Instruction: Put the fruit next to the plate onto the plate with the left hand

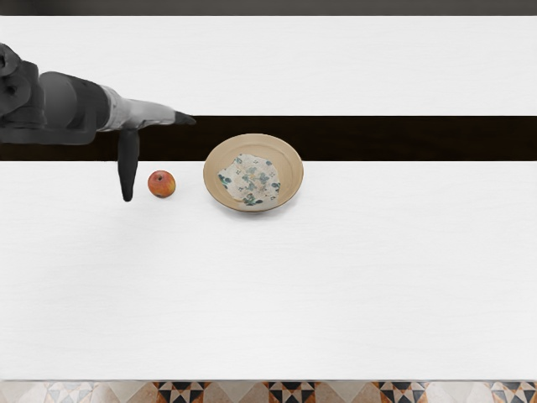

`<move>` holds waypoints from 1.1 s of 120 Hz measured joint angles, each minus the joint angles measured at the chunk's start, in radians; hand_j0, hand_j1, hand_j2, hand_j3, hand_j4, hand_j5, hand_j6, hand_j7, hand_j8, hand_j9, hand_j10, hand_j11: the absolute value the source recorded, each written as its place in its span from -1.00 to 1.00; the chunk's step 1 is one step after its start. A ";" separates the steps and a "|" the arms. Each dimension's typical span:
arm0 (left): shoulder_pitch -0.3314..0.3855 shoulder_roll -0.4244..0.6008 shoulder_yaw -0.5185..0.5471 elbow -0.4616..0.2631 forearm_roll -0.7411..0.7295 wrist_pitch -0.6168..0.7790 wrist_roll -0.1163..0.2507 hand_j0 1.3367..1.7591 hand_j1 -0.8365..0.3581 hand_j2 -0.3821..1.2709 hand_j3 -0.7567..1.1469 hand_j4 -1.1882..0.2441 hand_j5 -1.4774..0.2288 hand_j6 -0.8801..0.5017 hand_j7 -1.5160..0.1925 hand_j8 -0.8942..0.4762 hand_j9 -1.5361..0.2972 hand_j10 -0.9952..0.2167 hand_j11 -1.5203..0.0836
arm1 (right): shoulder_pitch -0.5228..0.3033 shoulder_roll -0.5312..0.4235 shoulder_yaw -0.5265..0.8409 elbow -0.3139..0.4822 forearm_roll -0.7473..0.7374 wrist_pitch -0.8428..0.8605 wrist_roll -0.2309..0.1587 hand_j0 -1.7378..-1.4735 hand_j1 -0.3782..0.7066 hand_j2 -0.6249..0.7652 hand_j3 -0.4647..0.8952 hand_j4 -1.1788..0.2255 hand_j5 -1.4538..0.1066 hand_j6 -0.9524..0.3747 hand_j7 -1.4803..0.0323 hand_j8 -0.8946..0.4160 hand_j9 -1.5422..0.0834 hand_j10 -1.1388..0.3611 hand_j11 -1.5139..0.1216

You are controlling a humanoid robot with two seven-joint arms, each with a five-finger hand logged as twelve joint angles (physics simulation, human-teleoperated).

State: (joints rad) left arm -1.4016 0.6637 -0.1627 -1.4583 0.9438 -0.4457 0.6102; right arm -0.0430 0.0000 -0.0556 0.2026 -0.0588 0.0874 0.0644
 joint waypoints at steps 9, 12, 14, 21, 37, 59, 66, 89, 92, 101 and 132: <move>0.009 -0.019 0.011 0.001 0.034 0.036 0.000 0.52 0.98 -0.54 -0.20 0.65 0.73 0.27 0.77 0.30 0.67 0.64 0.89 | 0.000 0.000 -0.001 0.000 0.000 0.000 0.000 -0.40 -0.91 -0.11 -0.32 0.66 0.84 0.41 0.93 0.34 0.87 0.50 0.83; 0.013 -0.019 0.015 0.001 0.048 0.049 0.000 0.52 0.98 -0.54 -0.20 0.65 0.73 0.27 0.77 0.30 0.67 0.64 0.89 | 0.000 0.000 0.000 0.000 0.000 0.000 0.000 -0.40 -0.91 -0.11 -0.32 0.66 0.84 0.41 0.93 0.34 0.87 0.50 0.83; 0.016 -0.021 0.016 0.002 0.062 0.056 0.000 0.52 0.98 -0.54 -0.20 0.65 0.73 0.27 0.77 0.30 0.67 0.64 0.89 | 0.000 0.000 0.000 0.000 0.000 0.000 0.000 -0.40 -0.91 -0.11 -0.32 0.66 0.84 0.41 0.93 0.34 0.87 0.50 0.83; 0.048 -0.021 0.020 0.003 0.111 0.077 0.001 0.52 0.98 -0.54 -0.20 0.65 0.73 0.27 0.77 0.30 0.67 0.64 0.89 | 0.000 0.000 0.000 0.000 0.000 0.000 0.000 -0.40 -0.91 -0.11 -0.32 0.66 0.84 0.41 0.93 0.34 0.87 0.50 0.83; 0.079 -0.071 0.031 0.007 0.159 0.104 0.001 0.52 0.97 -0.53 -0.20 0.64 0.72 0.25 0.76 0.28 0.66 0.62 0.88 | 0.000 0.000 -0.001 0.000 0.000 0.000 0.000 -0.40 -0.91 -0.11 -0.32 0.66 0.84 0.41 0.93 0.34 0.87 0.50 0.83; 0.115 -0.072 0.053 0.011 0.225 0.162 0.001 0.52 0.82 -0.52 -0.20 0.54 0.60 0.14 0.65 0.18 0.56 0.50 0.76 | 0.000 0.000 -0.001 0.000 0.000 0.000 0.000 -0.40 -0.91 -0.11 -0.32 0.66 0.84 0.41 0.93 0.34 0.87 0.50 0.83; 0.116 -0.070 0.059 0.013 0.239 0.178 0.001 0.52 0.72 -0.50 -0.20 0.47 0.53 0.08 0.57 0.11 0.49 0.42 0.68 | 0.000 0.000 -0.001 0.001 0.000 0.000 0.000 -0.40 -0.91 -0.11 -0.32 0.66 0.84 0.41 0.93 0.34 0.87 0.50 0.83; 0.153 -0.093 0.068 0.036 0.306 0.274 0.001 0.52 0.48 -0.47 -0.20 0.30 0.35 -0.10 0.39 -0.07 0.32 0.22 0.49 | 0.000 0.000 -0.001 0.001 0.000 0.000 0.000 -0.40 -0.91 -0.11 -0.32 0.66 0.84 0.41 0.93 0.34 0.87 0.50 0.83; 0.158 -0.125 0.070 0.046 0.321 0.284 0.001 0.52 0.46 -0.47 -0.20 0.29 0.33 -0.11 0.38 -0.08 0.31 0.21 0.47 | 0.000 0.000 -0.001 0.001 0.000 0.000 0.000 -0.40 -0.91 -0.11 -0.32 0.66 0.84 0.41 0.93 0.34 0.87 0.50 0.83; 0.159 -0.141 0.079 0.071 0.354 0.309 0.001 0.52 0.42 -0.47 -0.20 0.26 0.30 -0.14 0.35 -0.11 0.28 0.17 0.44 | 0.000 0.000 -0.001 0.001 0.000 0.000 0.000 -0.40 -0.91 -0.11 -0.32 0.66 0.84 0.41 0.93 0.34 0.87 0.50 0.83; 0.217 -0.187 0.126 0.106 0.402 0.396 0.001 0.52 0.39 -0.46 -0.20 0.24 0.28 -0.16 0.32 -0.14 0.25 0.15 0.41 | 0.000 0.000 0.000 0.000 -0.001 0.000 0.000 -0.40 -0.91 -0.11 -0.32 0.66 0.84 0.41 0.93 0.34 0.87 0.50 0.83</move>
State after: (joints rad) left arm -1.1845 0.4772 -0.0365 -1.3526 1.3463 -0.0499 0.6109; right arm -0.0429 0.0000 -0.0559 0.2030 -0.0594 0.0874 0.0647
